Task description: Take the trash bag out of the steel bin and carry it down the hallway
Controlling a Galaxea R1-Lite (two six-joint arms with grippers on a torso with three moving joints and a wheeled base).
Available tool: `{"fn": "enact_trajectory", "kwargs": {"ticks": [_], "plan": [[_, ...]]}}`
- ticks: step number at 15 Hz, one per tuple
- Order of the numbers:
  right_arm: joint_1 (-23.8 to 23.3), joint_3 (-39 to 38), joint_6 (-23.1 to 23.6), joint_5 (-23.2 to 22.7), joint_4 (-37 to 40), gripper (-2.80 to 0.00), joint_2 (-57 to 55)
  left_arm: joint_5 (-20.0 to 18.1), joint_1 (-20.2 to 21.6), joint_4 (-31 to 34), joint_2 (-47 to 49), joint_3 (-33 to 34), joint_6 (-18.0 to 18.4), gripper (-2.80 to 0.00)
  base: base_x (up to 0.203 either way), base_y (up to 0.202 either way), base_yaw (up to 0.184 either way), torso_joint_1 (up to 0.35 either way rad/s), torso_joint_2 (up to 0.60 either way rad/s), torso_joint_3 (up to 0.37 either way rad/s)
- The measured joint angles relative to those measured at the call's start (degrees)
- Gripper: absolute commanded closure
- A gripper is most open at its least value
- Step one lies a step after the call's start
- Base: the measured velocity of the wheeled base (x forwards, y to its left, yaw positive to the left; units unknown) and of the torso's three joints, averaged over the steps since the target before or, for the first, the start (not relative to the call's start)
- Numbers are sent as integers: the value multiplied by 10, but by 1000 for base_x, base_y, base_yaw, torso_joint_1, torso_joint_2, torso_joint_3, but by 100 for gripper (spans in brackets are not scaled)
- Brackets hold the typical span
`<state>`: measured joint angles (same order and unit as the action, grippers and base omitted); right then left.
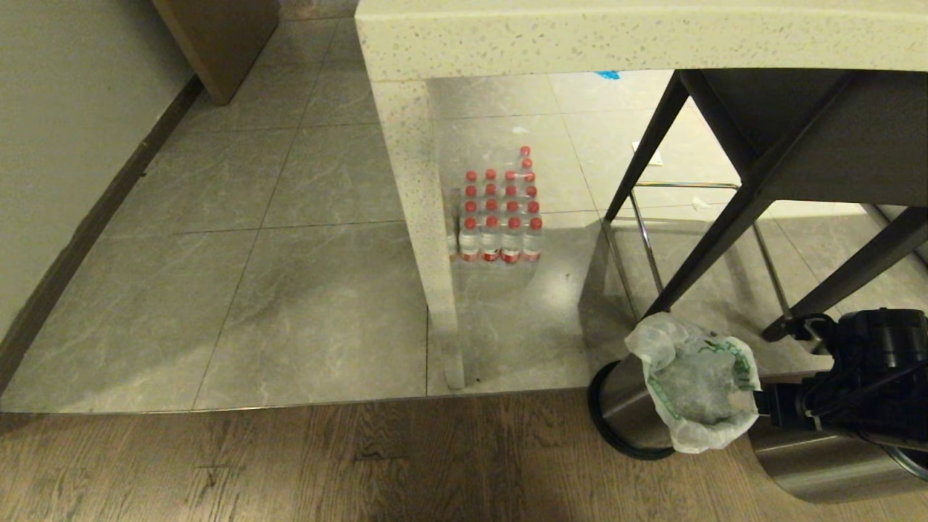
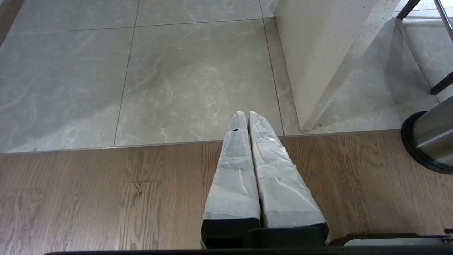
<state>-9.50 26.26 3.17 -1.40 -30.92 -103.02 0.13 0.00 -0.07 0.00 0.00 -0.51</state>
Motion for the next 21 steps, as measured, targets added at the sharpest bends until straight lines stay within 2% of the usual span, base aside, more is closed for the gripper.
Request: {"fn": "enact_trajectory", "kwargs": {"ticks": [21], "plan": [[0, 0, 0, 0, 0, -280, 0, 0, 0, 0, 0, 0, 0, 0, 0, 0, 0, 0, 0, 0]]}}
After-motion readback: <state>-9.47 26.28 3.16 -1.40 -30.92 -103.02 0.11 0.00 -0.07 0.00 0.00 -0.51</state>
